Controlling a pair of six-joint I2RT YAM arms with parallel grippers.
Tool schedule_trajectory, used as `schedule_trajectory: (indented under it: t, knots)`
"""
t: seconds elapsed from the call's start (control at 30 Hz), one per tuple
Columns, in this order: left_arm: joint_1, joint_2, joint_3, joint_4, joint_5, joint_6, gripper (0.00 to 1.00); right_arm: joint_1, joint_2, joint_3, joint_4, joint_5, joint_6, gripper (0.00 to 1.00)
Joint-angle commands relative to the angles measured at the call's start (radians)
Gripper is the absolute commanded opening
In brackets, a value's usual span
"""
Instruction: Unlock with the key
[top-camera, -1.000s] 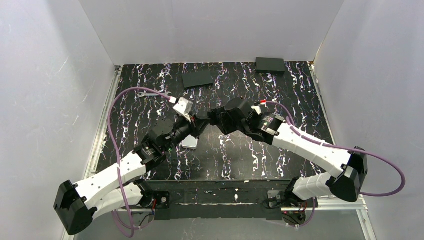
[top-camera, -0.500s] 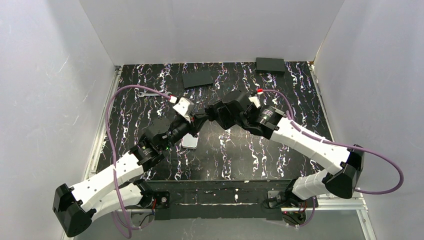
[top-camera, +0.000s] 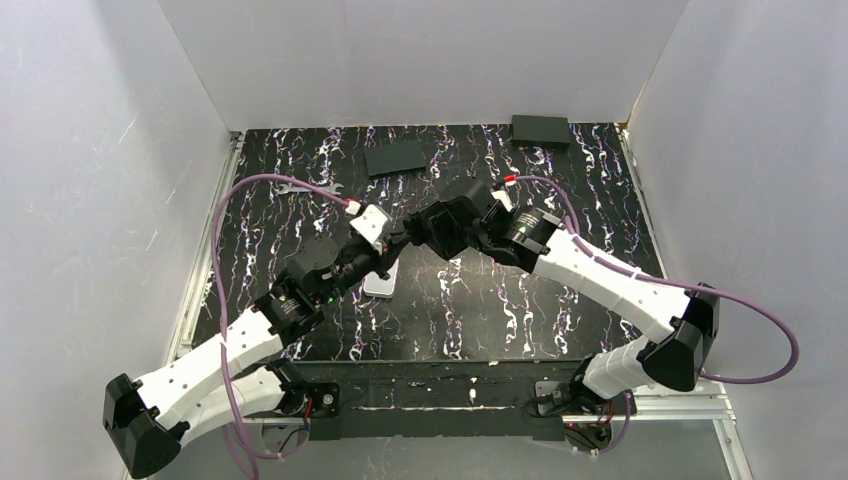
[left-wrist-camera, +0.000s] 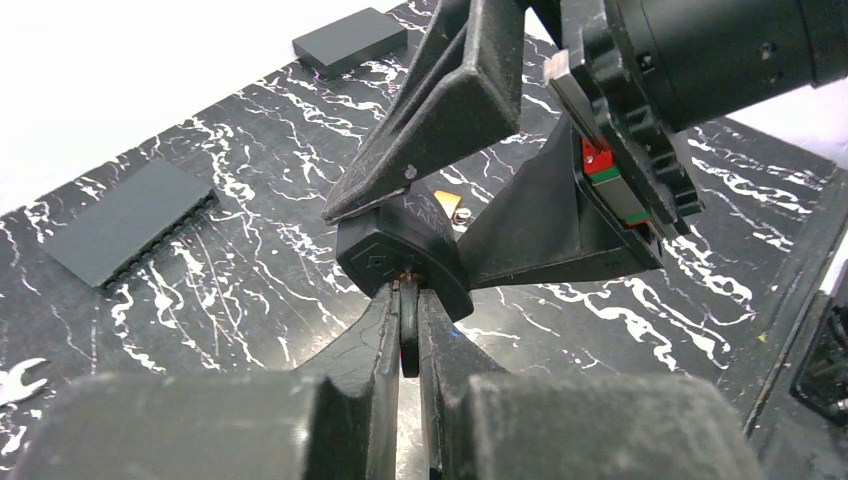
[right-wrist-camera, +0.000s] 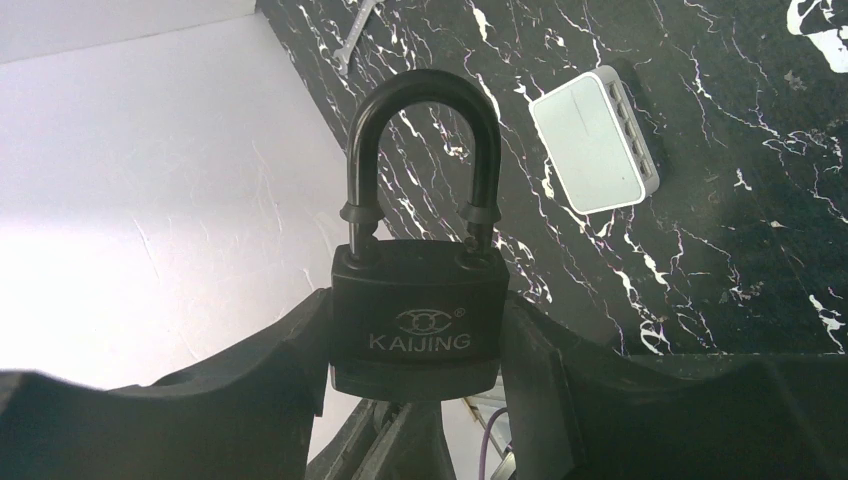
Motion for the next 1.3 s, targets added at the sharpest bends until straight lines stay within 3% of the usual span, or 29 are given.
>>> schedule_trajectory:
  t: [0.0, 0.47, 0.53, 0.67, 0.77, 0.83, 0.93, 1.13, 1.27]
  knots:
    - [0.006, -0.018, 0.023, -0.084, 0.012, 0.132, 0.0, 0.0, 0.001, 0.093, 0.053, -0.008, -0.041, 0.01]
    - [0.005, -0.024, 0.08, -0.214, 0.038, 0.396, 0.0, 0.0, 0.002, 0.079, 0.044, -0.005, -0.025, 0.01]
    - [0.006, -0.046, 0.084, -0.231, 0.041, 0.417, 0.12, 0.0, 0.0, 0.077, 0.055, 0.005, -0.034, 0.01]
    - [0.006, -0.074, 0.114, -0.31, 0.044, 0.424, 0.57, 0.0, -0.009, 0.072, 0.054, 0.035, -0.041, 0.01]
    - [0.006, -0.106, 0.136, -0.366, 0.051, 0.403, 0.78, 0.0, -0.015, 0.074, 0.054, 0.051, -0.046, 0.01]
    - [0.005, -0.135, 0.153, -0.402, 0.053, 0.366, 0.89, 0.0, -0.018, 0.074, 0.056, 0.058, -0.05, 0.01]
    - [0.006, -0.168, 0.177, -0.447, 0.012, 0.241, 0.97, 0.0, -0.024, 0.067, 0.069, 0.058, -0.061, 0.01]
    - [0.006, -0.125, 0.254, -0.551, -0.106, -0.073, 0.97, 0.0, -0.033, 0.046, 0.101, 0.062, -0.102, 0.01]
    - [0.008, -0.129, 0.15, -0.351, -0.079, -0.384, 0.98, 0.0, -0.073, 0.0, 0.18, 0.052, -0.134, 0.01]
